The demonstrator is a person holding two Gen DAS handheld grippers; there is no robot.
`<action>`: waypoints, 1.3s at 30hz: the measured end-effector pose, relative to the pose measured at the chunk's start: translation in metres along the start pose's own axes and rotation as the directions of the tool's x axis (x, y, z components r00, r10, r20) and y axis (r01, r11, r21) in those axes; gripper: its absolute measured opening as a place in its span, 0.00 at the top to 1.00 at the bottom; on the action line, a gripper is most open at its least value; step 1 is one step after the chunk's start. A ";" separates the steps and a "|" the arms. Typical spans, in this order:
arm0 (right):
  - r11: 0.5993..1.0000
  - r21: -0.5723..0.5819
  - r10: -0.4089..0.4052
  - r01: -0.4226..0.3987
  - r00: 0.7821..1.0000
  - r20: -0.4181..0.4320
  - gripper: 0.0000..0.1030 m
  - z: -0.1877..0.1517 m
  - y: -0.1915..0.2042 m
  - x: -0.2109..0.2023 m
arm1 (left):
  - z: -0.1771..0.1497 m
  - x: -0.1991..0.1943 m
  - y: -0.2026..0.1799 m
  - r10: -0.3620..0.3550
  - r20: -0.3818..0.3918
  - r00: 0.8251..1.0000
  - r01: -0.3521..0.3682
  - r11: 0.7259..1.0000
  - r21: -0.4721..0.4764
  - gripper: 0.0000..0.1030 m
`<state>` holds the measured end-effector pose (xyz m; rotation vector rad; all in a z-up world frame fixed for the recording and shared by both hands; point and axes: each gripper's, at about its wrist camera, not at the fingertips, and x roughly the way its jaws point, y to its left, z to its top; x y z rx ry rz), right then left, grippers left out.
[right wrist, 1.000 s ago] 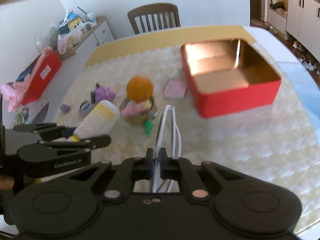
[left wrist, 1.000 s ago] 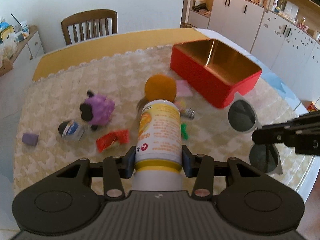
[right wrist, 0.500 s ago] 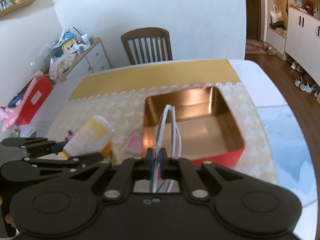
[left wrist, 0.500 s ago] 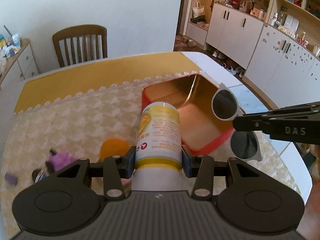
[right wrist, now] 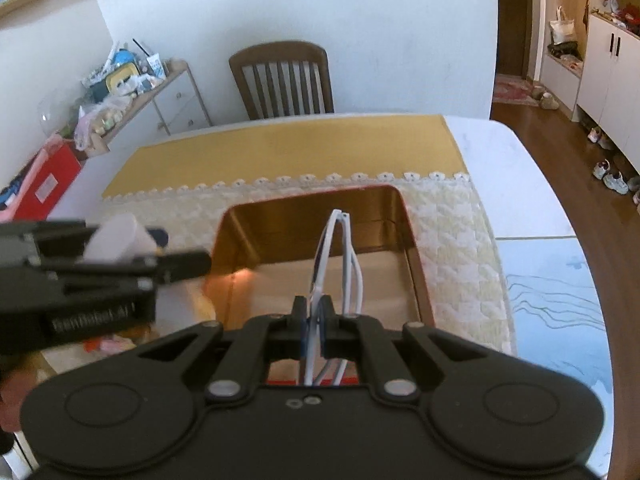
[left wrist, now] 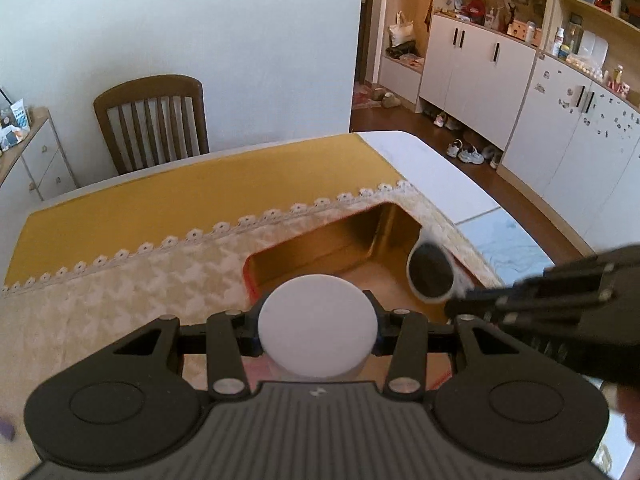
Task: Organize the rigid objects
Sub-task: 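Carry the bottle and sunglasses into the red tin and open both tools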
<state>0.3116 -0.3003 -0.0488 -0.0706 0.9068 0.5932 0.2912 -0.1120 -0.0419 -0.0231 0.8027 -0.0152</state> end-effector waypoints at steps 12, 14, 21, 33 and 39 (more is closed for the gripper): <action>0.999 -0.010 0.041 -0.042 0.997 -0.066 0.96 0.006 -0.020 0.033 | 0.018 0.070 -0.025 0.005 -0.123 0.992 -0.001 1.000 0.028 0.57; 0.999 -0.010 0.044 -0.045 0.997 -0.069 0.96 0.006 -0.022 0.036 | 0.014 0.079 -0.025 0.004 -0.147 0.989 -0.002 1.000 0.014 0.57; 0.998 0.015 0.068 -0.067 0.994 -0.080 0.97 0.007 -0.031 0.046 | 0.019 0.087 -0.024 0.010 -0.137 0.991 -0.008 1.000 0.011 0.57; 0.998 0.036 0.055 -0.051 0.994 -0.098 0.83 0.007 -0.041 0.049 | 0.026 0.119 -0.028 -0.004 -0.202 0.979 -0.001 1.000 -0.027 0.55; 0.997 0.028 0.068 -0.066 0.993 -0.098 0.72 0.002 -0.045 0.040 | 0.018 0.122 -0.031 -0.029 -0.218 0.975 0.022 0.999 -0.037 0.44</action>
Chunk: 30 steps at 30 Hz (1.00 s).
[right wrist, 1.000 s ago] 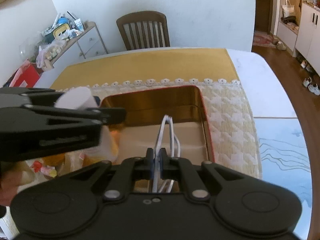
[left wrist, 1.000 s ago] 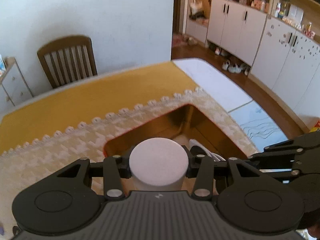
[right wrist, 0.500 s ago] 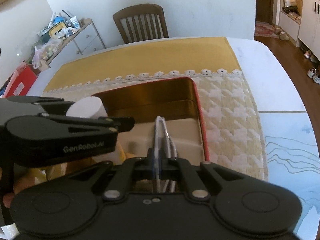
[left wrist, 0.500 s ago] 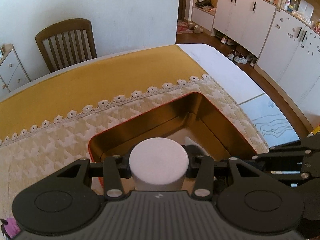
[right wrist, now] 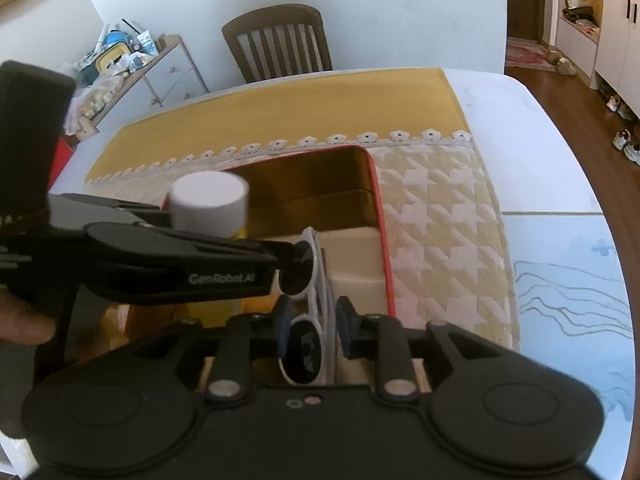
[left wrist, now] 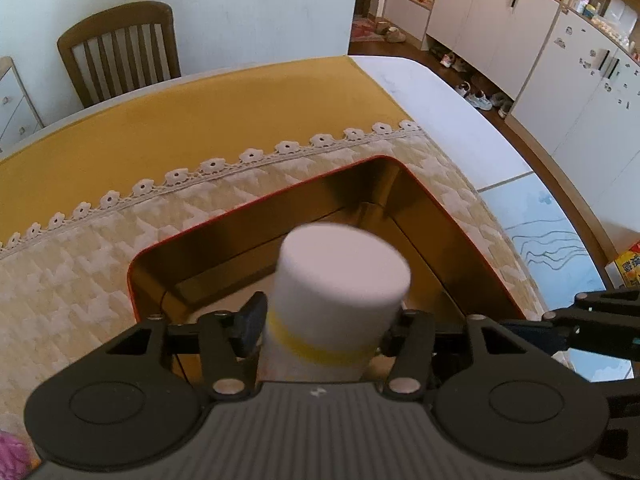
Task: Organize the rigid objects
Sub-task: 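Carry the bottle and sunglasses into the red tin and open both tools, then grasp the purple plush toy with the left tool while the right tool grasps the orange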
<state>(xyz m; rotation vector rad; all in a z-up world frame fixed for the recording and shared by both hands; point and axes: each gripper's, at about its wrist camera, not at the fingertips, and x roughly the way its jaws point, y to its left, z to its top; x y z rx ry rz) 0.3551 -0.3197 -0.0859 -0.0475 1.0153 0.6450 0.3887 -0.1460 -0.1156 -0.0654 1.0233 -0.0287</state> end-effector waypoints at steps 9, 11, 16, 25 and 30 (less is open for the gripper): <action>0.999 -0.045 -0.004 0.005 0.999 0.033 0.53 -0.005 0.006 -0.013 | -0.014 -0.024 0.004 0.022 0.056 0.998 -0.022 1.000 0.007 0.38; 0.999 -0.055 -0.002 0.005 0.999 0.043 0.50 -0.006 0.009 -0.018 | -0.018 -0.033 0.007 0.034 0.075 0.997 -0.035 0.999 0.000 0.38; 0.997 -0.074 0.005 0.000 0.998 0.068 0.43 -0.009 0.019 -0.030 | -0.030 -0.061 0.012 0.048 0.123 0.991 -0.046 0.999 -0.017 0.38; 0.994 -0.109 0.017 -0.004 0.993 0.118 0.31 -0.016 0.045 -0.056 | -0.054 -0.112 0.025 0.048 0.195 0.980 -0.037 0.997 -0.062 0.38; 0.994 -0.109 0.018 -0.002 0.989 0.146 0.24 -0.024 0.063 -0.067 | -0.071 -0.137 0.040 0.053 0.237 0.970 -0.034 0.996 -0.083 0.32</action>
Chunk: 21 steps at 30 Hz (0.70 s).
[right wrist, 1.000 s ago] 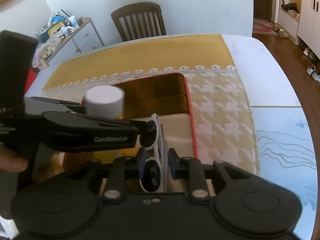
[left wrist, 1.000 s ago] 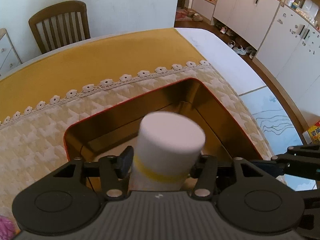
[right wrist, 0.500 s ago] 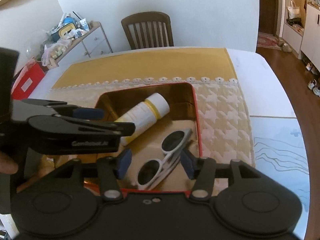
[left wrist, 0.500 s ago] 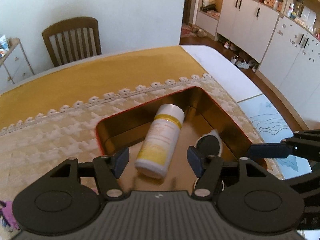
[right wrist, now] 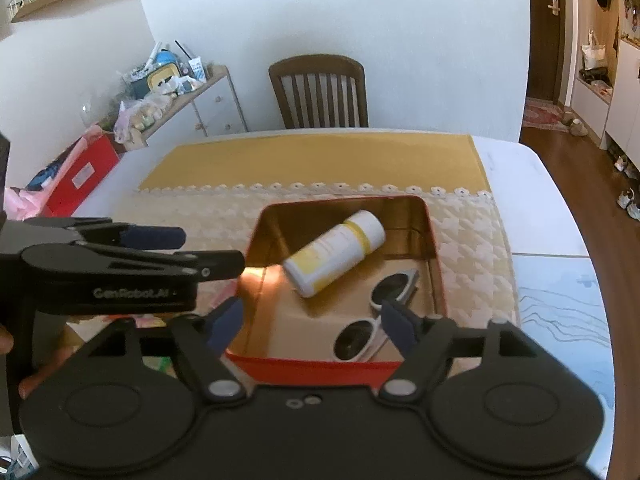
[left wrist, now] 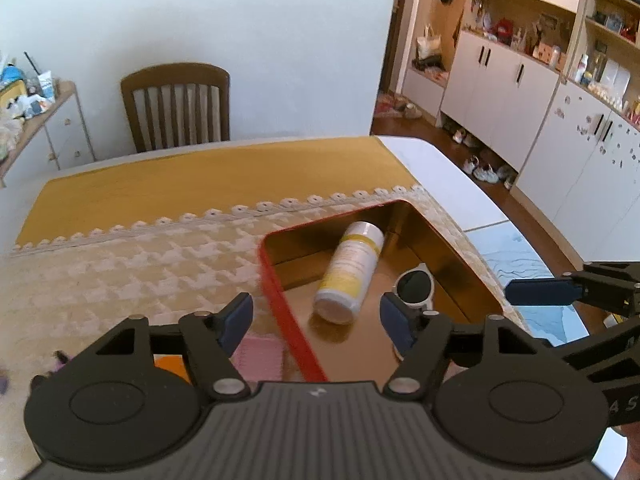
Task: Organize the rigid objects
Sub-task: 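Grasp the purple plush toy with the left tool while the right tool grasps the orange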
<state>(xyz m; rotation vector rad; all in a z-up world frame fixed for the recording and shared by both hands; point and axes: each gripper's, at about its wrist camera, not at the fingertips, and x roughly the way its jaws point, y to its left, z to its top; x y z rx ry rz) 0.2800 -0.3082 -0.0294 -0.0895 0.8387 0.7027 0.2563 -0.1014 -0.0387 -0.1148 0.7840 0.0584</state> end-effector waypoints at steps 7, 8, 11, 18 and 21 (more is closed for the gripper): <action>1.000 0.015 -0.006 0.005 1.000 0.018 0.13 -0.008 0.030 -0.006 | -0.017 -0.031 0.037 0.002 0.036 0.999 -0.001 0.999 -0.044 0.24; 1.000 0.013 -0.008 0.008 1.000 0.024 0.11 -0.009 0.035 -0.006 | -0.019 -0.035 0.043 0.005 0.041 0.999 -0.003 0.999 -0.048 0.21; 1.000 0.012 -0.022 0.022 0.999 0.035 0.06 -0.012 0.052 -0.006 | -0.028 -0.047 0.062 0.030 0.062 0.998 -0.026 0.998 -0.065 0.20; 0.999 0.033 -0.032 0.031 0.998 0.048 0.03 -0.016 0.086 0.000 | -0.044 -0.070 0.110 0.082 0.111 0.990 -0.072 0.993 -0.094 0.16; 0.998 0.036 -0.045 0.044 0.998 0.051 0.03 -0.017 0.100 0.004 | -0.051 -0.076 0.133 0.100 0.114 0.988 -0.087 0.990 -0.110 0.16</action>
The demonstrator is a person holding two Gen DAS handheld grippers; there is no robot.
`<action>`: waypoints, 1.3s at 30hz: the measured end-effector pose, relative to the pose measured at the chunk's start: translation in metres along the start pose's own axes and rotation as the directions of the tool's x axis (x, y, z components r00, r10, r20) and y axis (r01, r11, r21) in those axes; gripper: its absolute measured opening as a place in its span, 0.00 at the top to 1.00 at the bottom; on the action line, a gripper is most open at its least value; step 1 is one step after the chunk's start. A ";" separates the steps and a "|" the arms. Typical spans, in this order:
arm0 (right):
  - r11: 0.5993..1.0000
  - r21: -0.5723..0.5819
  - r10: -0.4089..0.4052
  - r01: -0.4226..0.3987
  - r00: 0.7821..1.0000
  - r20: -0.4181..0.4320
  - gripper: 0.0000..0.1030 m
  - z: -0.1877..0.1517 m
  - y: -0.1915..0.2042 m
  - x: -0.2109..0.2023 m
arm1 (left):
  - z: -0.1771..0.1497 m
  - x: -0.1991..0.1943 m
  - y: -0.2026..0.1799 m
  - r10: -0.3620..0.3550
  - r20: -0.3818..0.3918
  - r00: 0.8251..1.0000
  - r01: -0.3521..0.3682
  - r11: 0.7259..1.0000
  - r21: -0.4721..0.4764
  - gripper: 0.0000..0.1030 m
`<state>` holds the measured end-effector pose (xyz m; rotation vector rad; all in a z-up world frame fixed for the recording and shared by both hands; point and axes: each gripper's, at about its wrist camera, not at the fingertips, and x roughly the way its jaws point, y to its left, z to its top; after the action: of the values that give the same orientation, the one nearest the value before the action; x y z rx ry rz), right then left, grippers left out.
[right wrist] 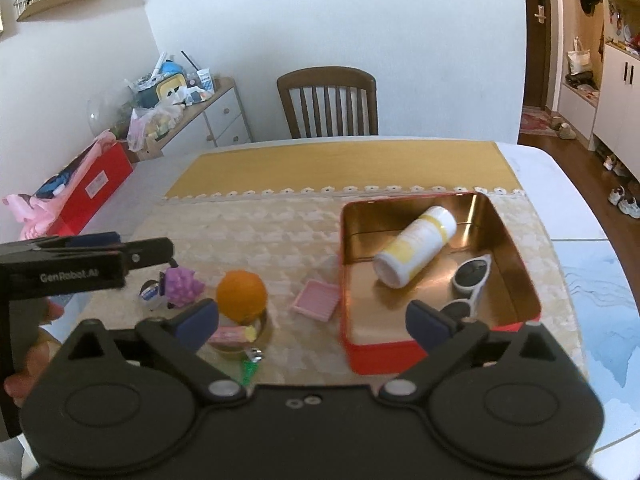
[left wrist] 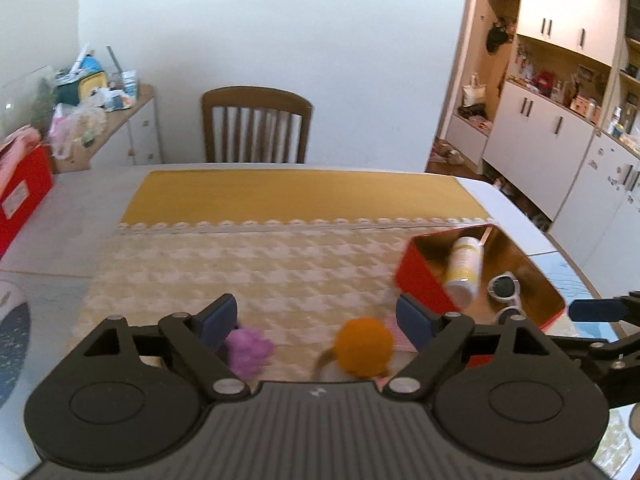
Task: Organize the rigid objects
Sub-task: 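Grasp the purple plush toy with the left tool while the right tool grasps the orange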
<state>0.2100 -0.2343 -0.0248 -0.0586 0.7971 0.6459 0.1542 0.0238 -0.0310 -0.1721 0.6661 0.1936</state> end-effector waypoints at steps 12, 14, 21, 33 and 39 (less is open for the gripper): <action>0.999 -0.021 -0.024 0.024 1.000 -0.018 0.03 -0.006 0.050 0.030 | -0.015 0.006 0.076 0.005 -0.016 1.000 -0.005 0.999 -0.051 0.15; 0.999 -0.040 -0.013 0.012 1.000 -0.028 0.05 -0.005 0.057 0.038 | -0.020 0.011 0.079 -0.008 -0.025 1.000 0.007 1.000 -0.029 0.15; 0.996 -0.088 -0.002 -0.004 0.998 -0.069 0.09 -0.004 0.077 0.063 | -0.036 0.038 0.081 -0.057 -0.067 0.996 0.062 0.996 0.062 0.15; 0.997 -0.055 -0.066 0.059 0.989 -0.134 0.27 0.006 0.076 0.103 | -0.051 0.087 0.078 -0.072 -0.134 0.988 0.090 0.987 0.130 0.15; 0.997 -0.045 -0.070 0.063 0.985 -0.161 0.39 0.010 0.078 0.120 | -0.051 0.101 0.078 -0.098 -0.151 0.984 0.115 0.987 0.112 0.16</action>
<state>0.2347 -0.1065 -0.0850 -0.1749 0.9356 0.5986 0.1835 0.1004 -0.1411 -0.1061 0.8087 0.0377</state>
